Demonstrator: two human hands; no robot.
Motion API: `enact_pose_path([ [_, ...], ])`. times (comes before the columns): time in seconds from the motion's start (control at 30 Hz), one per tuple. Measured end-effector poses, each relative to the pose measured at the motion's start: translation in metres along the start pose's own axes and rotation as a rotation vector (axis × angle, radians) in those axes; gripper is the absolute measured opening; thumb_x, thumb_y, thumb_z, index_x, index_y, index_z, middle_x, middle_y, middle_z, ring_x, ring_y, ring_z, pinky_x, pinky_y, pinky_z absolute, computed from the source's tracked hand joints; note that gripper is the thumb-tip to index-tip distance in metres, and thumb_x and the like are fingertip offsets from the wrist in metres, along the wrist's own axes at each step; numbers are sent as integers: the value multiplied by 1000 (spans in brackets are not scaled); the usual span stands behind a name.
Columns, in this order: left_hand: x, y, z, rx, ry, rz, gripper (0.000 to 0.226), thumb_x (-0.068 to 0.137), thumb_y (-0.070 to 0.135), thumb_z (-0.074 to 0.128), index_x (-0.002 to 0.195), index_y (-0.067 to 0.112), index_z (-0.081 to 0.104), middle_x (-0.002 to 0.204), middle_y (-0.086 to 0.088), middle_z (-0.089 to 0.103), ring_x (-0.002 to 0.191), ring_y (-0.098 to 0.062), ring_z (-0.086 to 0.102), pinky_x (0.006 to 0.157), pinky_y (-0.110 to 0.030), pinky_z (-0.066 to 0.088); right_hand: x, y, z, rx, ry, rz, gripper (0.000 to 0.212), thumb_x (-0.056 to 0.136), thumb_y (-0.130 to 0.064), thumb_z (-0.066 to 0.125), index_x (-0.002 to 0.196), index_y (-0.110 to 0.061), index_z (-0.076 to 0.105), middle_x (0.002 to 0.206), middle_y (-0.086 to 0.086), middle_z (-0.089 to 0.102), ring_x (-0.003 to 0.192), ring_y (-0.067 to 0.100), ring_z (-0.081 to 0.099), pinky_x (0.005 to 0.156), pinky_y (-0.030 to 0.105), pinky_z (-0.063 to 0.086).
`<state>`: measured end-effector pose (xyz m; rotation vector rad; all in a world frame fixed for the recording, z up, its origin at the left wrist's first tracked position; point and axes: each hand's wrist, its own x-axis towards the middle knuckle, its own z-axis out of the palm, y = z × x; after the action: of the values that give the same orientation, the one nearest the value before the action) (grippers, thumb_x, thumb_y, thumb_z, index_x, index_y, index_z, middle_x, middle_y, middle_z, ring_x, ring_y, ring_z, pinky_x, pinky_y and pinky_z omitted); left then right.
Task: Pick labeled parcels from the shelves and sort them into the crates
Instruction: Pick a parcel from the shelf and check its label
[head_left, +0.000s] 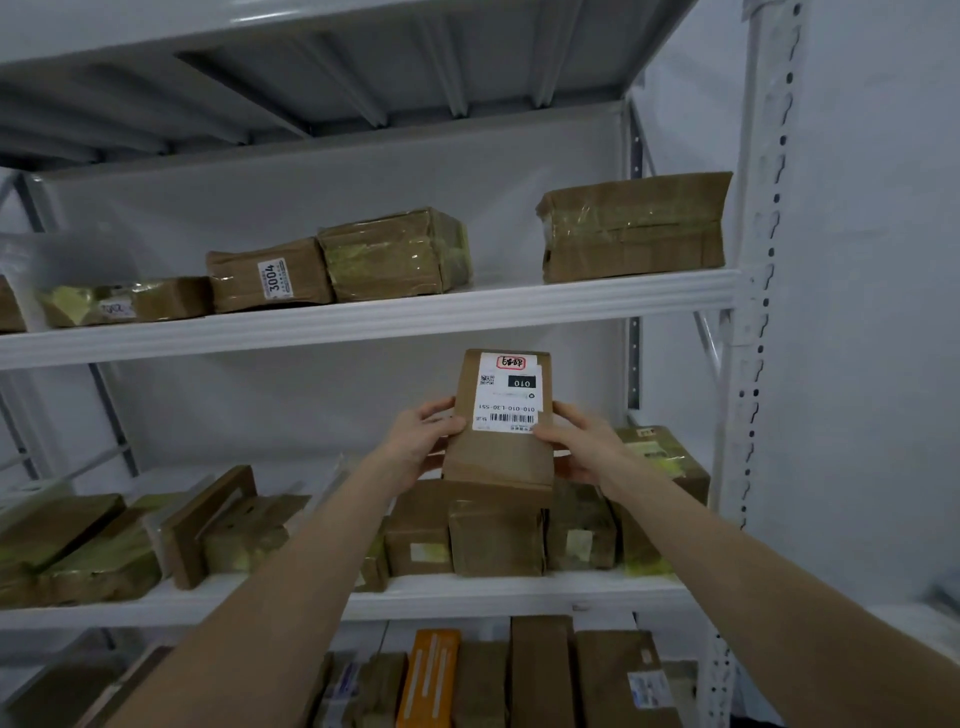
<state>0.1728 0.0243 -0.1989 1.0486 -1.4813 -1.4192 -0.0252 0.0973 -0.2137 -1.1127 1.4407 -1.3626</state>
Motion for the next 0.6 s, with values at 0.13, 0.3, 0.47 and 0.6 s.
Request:
enact_pose_path([
  [0.13, 7, -16, -1, 18, -15, -23, 55, 87, 9, 65, 138, 16, 46, 118, -7, 65, 97, -22, 63, 70, -32, 51, 0, 12, 3, 46, 36, 31, 66, 85, -14, 71, 143, -26, 42, 115, 2, 65, 95, 19, 66, 62, 29, 56],
  [0.3, 10, -31, -5, 191, -52, -152, 50, 85, 34, 69, 126, 12, 53, 113, -6, 63, 102, -24, 61, 86, -39, 52, 1, 23, 8, 134, 126, 43, 65, 85, -9, 70, 141, -22, 41, 122, 7, 61, 105, 26, 62, 64, 31, 56],
  [0.47, 5, -38, -3, 148, -72, -339, 32, 82, 38, 71, 96, 13, 58, 100, -9, 68, 94, -28, 66, 98, -50, 47, 7, 31, 14, 377, 236, 94, 50, 86, -8, 68, 130, -12, 45, 121, 8, 61, 104, 26, 62, 73, 33, 57],
  [0.6, -2, -33, 14, 15, -87, -349, 37, 81, 26, 75, 108, 6, 58, 104, -14, 68, 91, -30, 69, 79, -47, 56, 12, 37, 22, 400, 244, 121, 31, 87, -9, 67, 117, -10, 57, 117, 8, 64, 106, 25, 62, 87, 37, 56],
])
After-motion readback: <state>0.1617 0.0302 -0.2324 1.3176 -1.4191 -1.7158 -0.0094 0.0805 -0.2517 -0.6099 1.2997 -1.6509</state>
